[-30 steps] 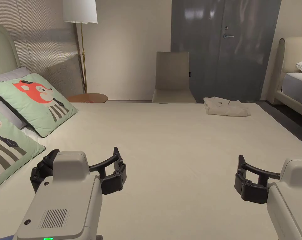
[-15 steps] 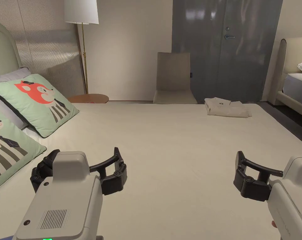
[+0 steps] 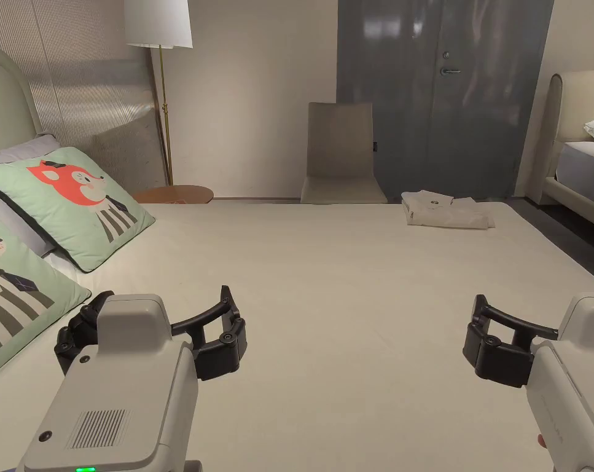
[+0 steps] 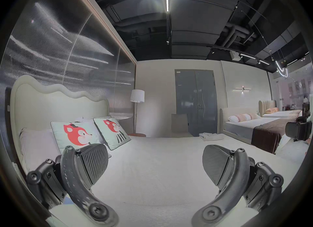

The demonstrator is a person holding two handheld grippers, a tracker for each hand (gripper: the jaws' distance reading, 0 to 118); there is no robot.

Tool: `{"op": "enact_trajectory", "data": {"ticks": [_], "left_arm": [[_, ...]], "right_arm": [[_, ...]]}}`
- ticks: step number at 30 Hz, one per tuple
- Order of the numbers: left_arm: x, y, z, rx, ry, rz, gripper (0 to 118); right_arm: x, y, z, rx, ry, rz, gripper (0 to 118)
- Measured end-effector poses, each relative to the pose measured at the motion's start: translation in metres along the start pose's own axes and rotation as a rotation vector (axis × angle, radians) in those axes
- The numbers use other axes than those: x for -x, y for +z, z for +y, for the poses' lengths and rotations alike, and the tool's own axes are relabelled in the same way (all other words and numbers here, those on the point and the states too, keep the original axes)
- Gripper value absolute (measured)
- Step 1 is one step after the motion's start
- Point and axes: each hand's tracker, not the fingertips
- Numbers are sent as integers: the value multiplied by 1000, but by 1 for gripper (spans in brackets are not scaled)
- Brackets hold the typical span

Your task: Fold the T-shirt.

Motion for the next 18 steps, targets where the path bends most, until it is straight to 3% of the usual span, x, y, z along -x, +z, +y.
{"op": "enact_trajectory", "data": {"ticks": [9, 12, 14, 18], "left_arm": [[0, 0, -1, 4, -5, -1, 111], [0, 1, -1, 5, -2, -1, 111], [0, 1, -1, 3, -2, -1, 111], [0, 1, 0, 0, -4, 0, 111]], "right_arm": [[5, -1, 2, 12, 9, -9, 118], [12, -2, 6, 38, 98, -78, 118], [15, 0, 4, 8, 117, -64, 118], [14, 1, 3, 25, 65, -22, 118]]}}
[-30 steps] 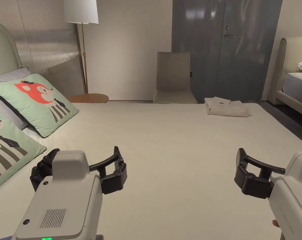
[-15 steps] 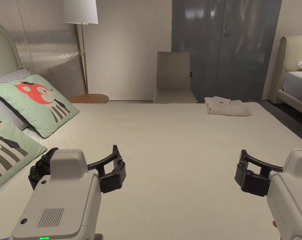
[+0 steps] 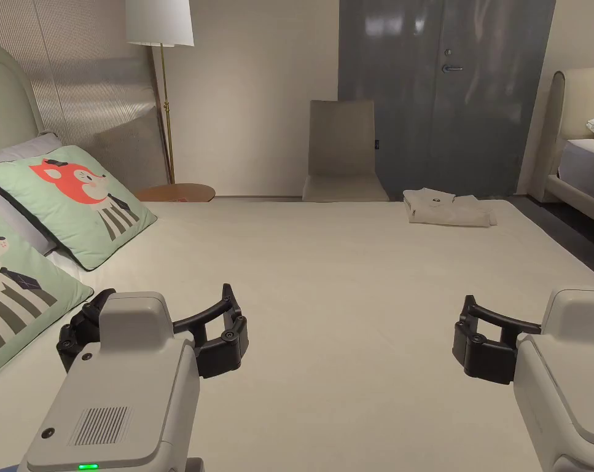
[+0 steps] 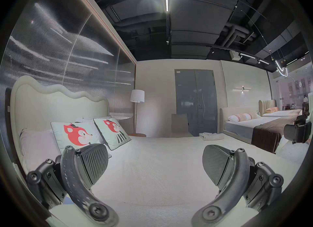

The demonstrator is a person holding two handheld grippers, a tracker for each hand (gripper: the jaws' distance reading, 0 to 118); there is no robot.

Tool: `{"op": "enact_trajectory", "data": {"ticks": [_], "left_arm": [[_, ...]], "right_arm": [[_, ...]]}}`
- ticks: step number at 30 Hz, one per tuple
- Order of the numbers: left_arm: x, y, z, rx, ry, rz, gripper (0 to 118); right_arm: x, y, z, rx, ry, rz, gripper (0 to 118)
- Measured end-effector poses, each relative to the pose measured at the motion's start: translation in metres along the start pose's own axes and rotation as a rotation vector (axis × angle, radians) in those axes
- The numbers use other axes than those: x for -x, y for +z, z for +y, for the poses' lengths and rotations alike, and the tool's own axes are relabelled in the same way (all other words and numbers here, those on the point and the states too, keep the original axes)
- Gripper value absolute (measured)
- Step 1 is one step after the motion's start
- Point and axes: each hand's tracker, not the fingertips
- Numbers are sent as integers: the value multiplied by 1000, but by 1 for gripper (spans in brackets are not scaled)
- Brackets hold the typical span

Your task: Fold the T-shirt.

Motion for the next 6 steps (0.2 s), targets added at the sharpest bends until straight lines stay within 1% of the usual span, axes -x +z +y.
{"op": "enact_trajectory", "data": {"ticks": [4, 6], "left_arm": [[0, 0, 0, 0, -4, -2, 111], [1, 0, 1, -1, -5, -1, 111]], "right_arm": [[2, 1, 0, -3, 13, -6, 118], [1, 0, 1, 15, 2, 20, 118]]}}
